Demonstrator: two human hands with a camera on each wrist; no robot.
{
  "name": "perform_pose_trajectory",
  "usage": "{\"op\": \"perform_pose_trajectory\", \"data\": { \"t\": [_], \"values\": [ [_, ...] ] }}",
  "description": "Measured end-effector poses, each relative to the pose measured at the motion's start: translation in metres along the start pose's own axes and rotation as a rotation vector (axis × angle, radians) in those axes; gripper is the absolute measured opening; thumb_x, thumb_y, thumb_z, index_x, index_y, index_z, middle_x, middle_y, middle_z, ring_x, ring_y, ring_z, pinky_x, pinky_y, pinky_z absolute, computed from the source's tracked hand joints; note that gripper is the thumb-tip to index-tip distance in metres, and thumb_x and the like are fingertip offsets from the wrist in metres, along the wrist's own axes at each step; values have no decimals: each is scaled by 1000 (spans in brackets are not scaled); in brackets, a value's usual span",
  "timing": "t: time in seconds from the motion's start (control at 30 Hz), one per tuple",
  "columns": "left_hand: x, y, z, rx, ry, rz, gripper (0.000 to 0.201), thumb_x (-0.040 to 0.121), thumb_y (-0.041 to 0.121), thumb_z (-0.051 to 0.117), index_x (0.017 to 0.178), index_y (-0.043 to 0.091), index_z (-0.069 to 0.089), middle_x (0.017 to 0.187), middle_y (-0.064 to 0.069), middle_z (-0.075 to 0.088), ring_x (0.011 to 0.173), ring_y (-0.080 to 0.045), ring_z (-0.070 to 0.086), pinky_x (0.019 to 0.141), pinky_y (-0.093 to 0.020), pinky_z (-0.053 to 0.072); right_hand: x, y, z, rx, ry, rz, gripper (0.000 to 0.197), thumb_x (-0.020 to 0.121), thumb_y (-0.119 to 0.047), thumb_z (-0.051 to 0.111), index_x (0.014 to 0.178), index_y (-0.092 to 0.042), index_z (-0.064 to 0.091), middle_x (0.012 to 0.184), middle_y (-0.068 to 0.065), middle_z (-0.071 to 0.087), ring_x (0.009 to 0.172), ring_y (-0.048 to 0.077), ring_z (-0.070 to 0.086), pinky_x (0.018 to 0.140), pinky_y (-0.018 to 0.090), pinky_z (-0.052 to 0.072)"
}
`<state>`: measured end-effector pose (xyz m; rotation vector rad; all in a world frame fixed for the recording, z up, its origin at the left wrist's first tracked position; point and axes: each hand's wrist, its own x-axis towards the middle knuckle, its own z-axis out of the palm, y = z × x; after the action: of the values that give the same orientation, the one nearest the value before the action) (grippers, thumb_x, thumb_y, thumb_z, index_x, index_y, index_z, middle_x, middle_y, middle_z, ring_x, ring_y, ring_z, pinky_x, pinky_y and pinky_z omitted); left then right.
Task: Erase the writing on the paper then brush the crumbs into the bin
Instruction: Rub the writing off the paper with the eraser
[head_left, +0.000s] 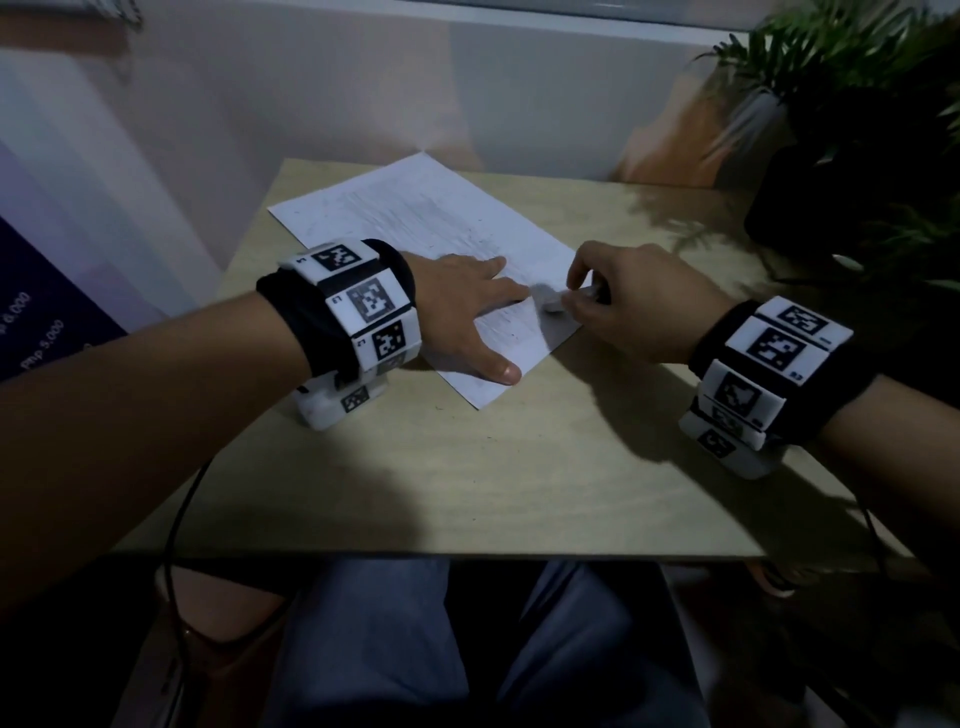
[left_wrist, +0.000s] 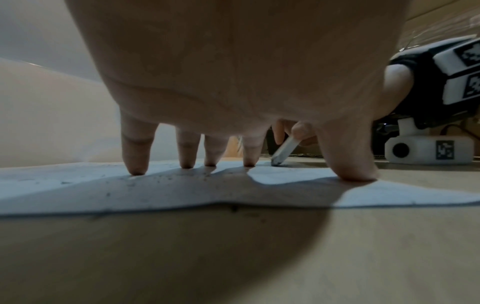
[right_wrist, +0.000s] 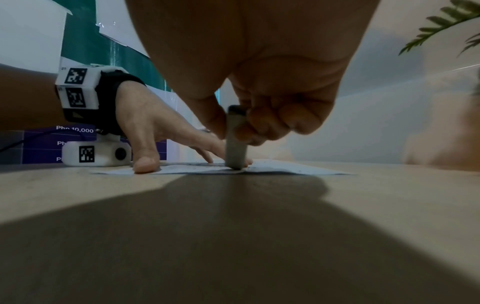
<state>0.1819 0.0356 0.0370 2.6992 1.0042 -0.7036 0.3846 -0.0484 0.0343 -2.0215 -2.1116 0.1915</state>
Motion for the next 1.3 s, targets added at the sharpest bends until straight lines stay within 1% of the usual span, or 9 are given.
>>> {"op": "perform_pose_trajectory", "data": {
  "t": [0.23,0.33,0.4,0.53,0.73,0.9,1.07,1.23,1.3],
  "values": [
    [2,-2,1,1,-29,3,117,74,90,51,160,40,-10,169,5,-20,157,-24,-10,125,-57,8,-8,-7,-3,110,-193,-104,30,89,-57,65,95,-28,58,76,-13,57,69,3,53,62,20,37],
    [1,0,1,11,-25,-2,115,76,87,52,160,40,-10,169,5,-20,157,-24,-10,125,-57,8,-2,1,0,-26,-43,13,34,89,-61,60,97,-28,58,85,-4,61,79,22,56,70,34,45],
    [1,0,1,10,-20,-5,114,76,87,52,161,40,-9,169,5,-20,157,-23,-9,126,-57,8,-3,2,3,-84,-4,22,31,92,-58,57,95,-27,56,83,-4,59,80,25,56,69,36,46],
    [0,1,2,-3,-15,0,115,75,87,51,161,38,-9,170,5,-19,157,-23,-9,125,-57,9,-16,-12,-3,116,-196,-167,30,89,-57,65,93,-27,61,74,-15,56,69,-1,54,60,14,38],
    [-2,2,-2,-10,-23,2,113,78,84,53,162,38,-7,170,4,-19,157,-24,-9,126,-56,7,-9,0,1,-128,30,41,29,93,-53,59,95,-24,58,86,1,64,80,29,57,67,36,43],
    [1,0,0,-2,-34,-3,118,72,89,50,161,39,-10,169,5,-20,157,-23,-11,125,-58,9,-19,-14,-3,116,-150,-138,27,90,-53,66,93,-26,61,71,-16,55,68,5,53,61,22,37],
    [-1,2,-2,11,-34,-2,115,76,86,51,161,38,-9,169,4,-20,157,-24,-10,125,-57,8,-9,-1,3,-116,10,48,32,93,-58,57,94,-26,58,84,-3,60,80,26,55,65,34,39],
    [1,0,1,13,-31,-4,116,75,89,50,160,39,-11,169,5,-21,157,-24,-10,125,-58,9,-17,-14,-4,136,-189,-107,33,87,-60,59,93,-27,64,78,-14,60,72,4,56,63,19,39],
    [1,1,1,19,-23,-2,115,76,88,50,161,38,-10,169,4,-20,157,-24,-9,125,-57,9,-11,-8,-5,103,-123,-18,36,85,-60,56,95,-26,66,87,-9,66,77,12,58,68,29,43]
  ]
}}
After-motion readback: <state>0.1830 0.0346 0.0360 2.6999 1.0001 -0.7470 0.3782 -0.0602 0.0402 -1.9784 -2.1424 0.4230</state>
